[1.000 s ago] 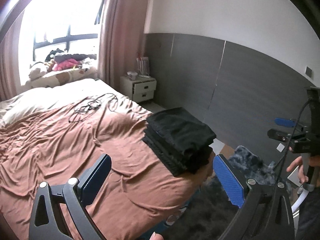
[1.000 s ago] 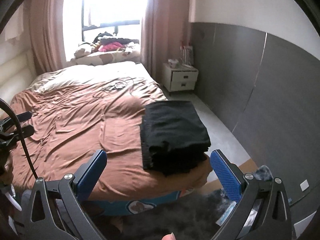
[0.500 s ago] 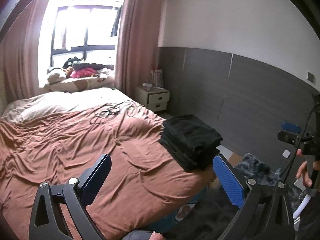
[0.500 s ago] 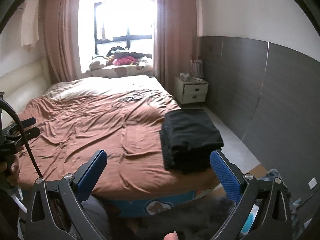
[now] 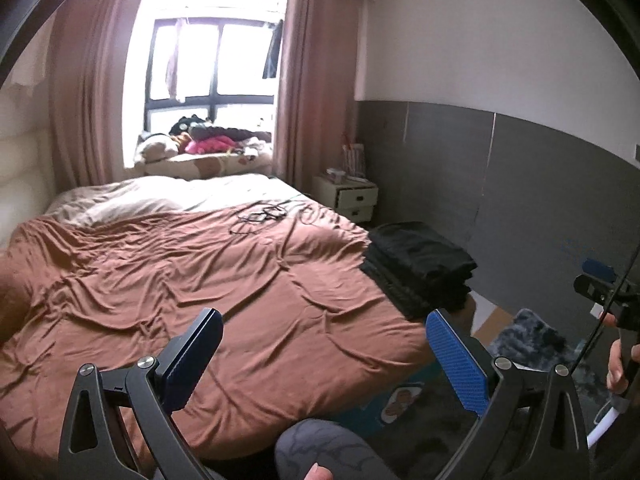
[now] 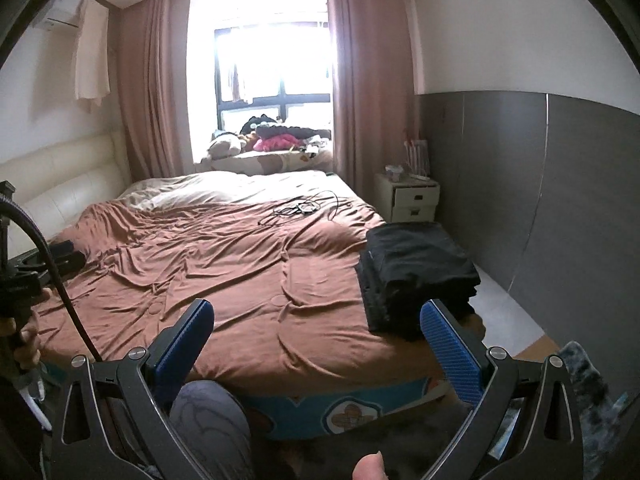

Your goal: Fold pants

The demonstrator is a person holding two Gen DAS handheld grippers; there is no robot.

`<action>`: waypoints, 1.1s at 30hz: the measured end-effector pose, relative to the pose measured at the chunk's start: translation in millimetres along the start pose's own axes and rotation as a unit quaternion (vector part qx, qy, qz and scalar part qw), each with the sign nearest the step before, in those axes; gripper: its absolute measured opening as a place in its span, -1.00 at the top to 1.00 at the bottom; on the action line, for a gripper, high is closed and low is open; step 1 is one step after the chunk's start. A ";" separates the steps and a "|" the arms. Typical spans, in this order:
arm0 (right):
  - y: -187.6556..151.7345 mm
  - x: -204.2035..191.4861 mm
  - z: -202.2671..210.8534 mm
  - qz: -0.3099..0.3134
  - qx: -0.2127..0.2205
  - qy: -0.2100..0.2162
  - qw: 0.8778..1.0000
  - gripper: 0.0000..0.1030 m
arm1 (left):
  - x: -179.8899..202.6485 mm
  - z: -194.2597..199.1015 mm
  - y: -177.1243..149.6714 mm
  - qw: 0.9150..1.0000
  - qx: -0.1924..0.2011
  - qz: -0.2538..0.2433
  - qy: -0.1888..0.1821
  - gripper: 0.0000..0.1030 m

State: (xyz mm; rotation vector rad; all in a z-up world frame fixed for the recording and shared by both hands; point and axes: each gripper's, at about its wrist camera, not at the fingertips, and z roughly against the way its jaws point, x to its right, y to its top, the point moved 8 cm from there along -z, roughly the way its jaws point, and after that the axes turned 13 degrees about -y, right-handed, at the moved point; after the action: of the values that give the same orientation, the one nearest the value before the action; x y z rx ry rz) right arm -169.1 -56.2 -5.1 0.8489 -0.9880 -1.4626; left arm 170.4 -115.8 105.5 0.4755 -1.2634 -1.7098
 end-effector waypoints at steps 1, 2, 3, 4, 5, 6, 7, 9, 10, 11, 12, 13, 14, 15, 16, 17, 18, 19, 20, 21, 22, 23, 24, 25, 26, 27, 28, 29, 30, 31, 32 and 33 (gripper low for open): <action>-4.9 -0.6 -0.4 0.000 0.002 0.001 1.000 -1.00 | -1.9 4.2 -6.3 1.000 0.003 -0.001 0.007 -0.99; -12.0 -3.0 1.2 -0.003 0.003 0.003 1.000 -1.00 | -2.6 5.8 -10.3 1.000 0.004 -0.002 0.008 -0.99; -17.2 -4.9 0.0 -0.005 0.003 0.006 1.000 -1.00 | -3.3 8.5 -15.3 1.000 0.005 -0.003 0.010 -0.99; -22.8 -5.4 -0.5 -0.005 0.005 0.007 1.000 -1.00 | -4.1 12.0 -21.1 1.000 0.008 -0.003 0.013 -0.99; -25.0 -8.0 0.9 -0.007 0.008 0.003 1.000 -1.00 | -4.7 14.6 -24.3 1.000 0.011 -0.002 0.015 -0.99; -28.9 -7.4 0.7 -0.012 0.011 0.000 1.000 -1.00 | -5.2 18.3 -28.5 1.000 0.016 -0.003 0.019 -0.99; -32.6 -9.3 1.8 -0.014 0.012 0.002 1.000 -1.00 | -5.3 21.7 -32.1 0.999 0.020 -0.004 0.024 -0.99; -42.0 -12.7 -1.2 -0.017 0.009 0.006 1.000 -1.00 | -4.9 28.6 -38.9 0.999 0.027 -0.008 0.030 -0.99; -46.0 -14.7 0.0 -0.018 0.009 0.004 1.000 -1.00 | -5.8 31.4 -42.3 0.999 0.031 -0.004 0.032 -0.99; -49.9 -15.1 -0.1 -0.019 0.010 0.000 1.000 -1.00 | -5.6 33.3 -45.5 0.999 0.033 -0.003 0.034 -0.99; -54.6 -16.2 1.3 -0.024 0.010 0.000 1.000 -1.00 | -5.2 34.8 -50.7 0.999 0.032 -0.003 0.036 -0.99; -58.3 -16.8 0.6 -0.029 0.009 0.003 1.000 -1.00 | -4.0 35.7 -55.1 0.999 0.031 -0.006 0.040 -0.99; -60.0 -19.0 1.4 -0.031 0.008 0.004 0.999 -1.00 | -3.5 36.3 -57.8 0.999 0.030 -0.010 0.044 -0.99; -62.5 -20.8 2.1 -0.030 0.008 0.003 1.000 -1.00 | -2.6 36.7 -61.2 0.998 0.029 -0.013 0.048 -0.99; -65.7 -22.9 1.6 -0.027 0.011 0.002 1.000 -1.00 | -2.0 37.2 -64.9 0.998 0.028 -0.014 0.049 -0.99; -69.2 -25.8 2.7 -0.024 0.013 0.002 1.000 -1.00 | -1.3 37.7 -67.9 0.998 0.029 -0.012 0.046 -0.99; -72.0 -27.9 3.9 -0.026 0.012 0.003 1.000 -1.00 | -0.8 37.8 -72.1 0.999 0.028 -0.008 0.043 -0.99; -75.3 -29.9 2.7 -0.029 0.010 0.007 0.999 -1.00 | -0.4 38.1 -75.4 0.999 0.028 -0.007 0.042 -0.99; -77.6 -33.1 4.7 -0.032 0.010 0.009 0.999 -1.00 | 0.0 37.8 -78.8 0.999 0.028 -0.007 0.043 -0.99; -81.4 -35.7 5.0 -0.033 0.010 0.010 0.999 -1.00 | -0.3 37.6 -82.0 0.999 0.027 -0.008 0.046 -0.99; -84.4 -38.6 5.8 -0.032 0.012 0.010 0.999 -1.00 | -0.1 37.6 -85.6 0.998 0.027 -0.009 0.048 -0.99; -86.6 -40.6 7.3 -0.032 0.014 0.010 0.999 -1.00 | 0.0 37.6 -88.6 0.998 0.027 -0.009 0.049 -0.99; -88.7 -42.8 7.1 -0.032 0.015 0.008 0.999 -1.00 | 0.4 37.9 -91.9 0.998 0.026 -0.009 0.050 -0.99; -91.4 -44.9 7.5 -0.030 0.015 0.003 0.999 -1.00 | 0.8 37.7 -95.1 0.998 0.026 -0.011 0.050 -0.99; -93.6 -48.5 7.0 -0.024 0.014 0.000 1.000 -1.00 | 1.3 38.1 -97.6 0.998 0.025 -0.013 0.052 -0.99; -93.9 -50.1 5.9 -0.022 0.015 -0.003 1.000 -1.00 | 0.6 37.6 -100.3 0.998 0.023 -0.013 0.054 -0.99; -95.0 -51.6 5.8 -0.020 0.016 -0.008 1.000 -1.00 | -0.3 37.3 -102.9 0.998 0.020 -0.012 0.056 -0.99; -95.8 -54.0 5.0 -0.020 0.015 -0.011 1.000 -1.00 | -1.1 37.6 -105.0 0.998 0.020 -0.012 0.057 -0.99; -96.0 -55.6 4.8 -0.021 0.016 -0.010 1.000 -1.00 | -2.0 38.4 -106.6 0.998 0.021 -0.011 0.058 -0.99; -96.0 -57.7 4.7 -0.025 0.016 -0.007 1.000 -1.00 | -3.4 39.3 -108.3 0.998 0.024 -0.010 0.059 -0.99; -97.5 -60.4 3.4 -0.026 0.015 -0.004 1.000 -1.00 | -4.7 39.4 -109.9 0.998 0.025 -0.008 0.060 -0.99; -97.5 -61.9 2.5 -0.026 0.014 -0.003 1.000 -1.00 | -5.5 39.8 -111.3 0.998 0.025 -0.006 0.062 -0.99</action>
State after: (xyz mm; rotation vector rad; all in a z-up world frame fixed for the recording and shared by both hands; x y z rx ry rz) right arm -202.0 8.2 -95.2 0.8956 -0.9991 -1.4987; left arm 93.9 -85.1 20.6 0.6105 -1.2185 -1.6369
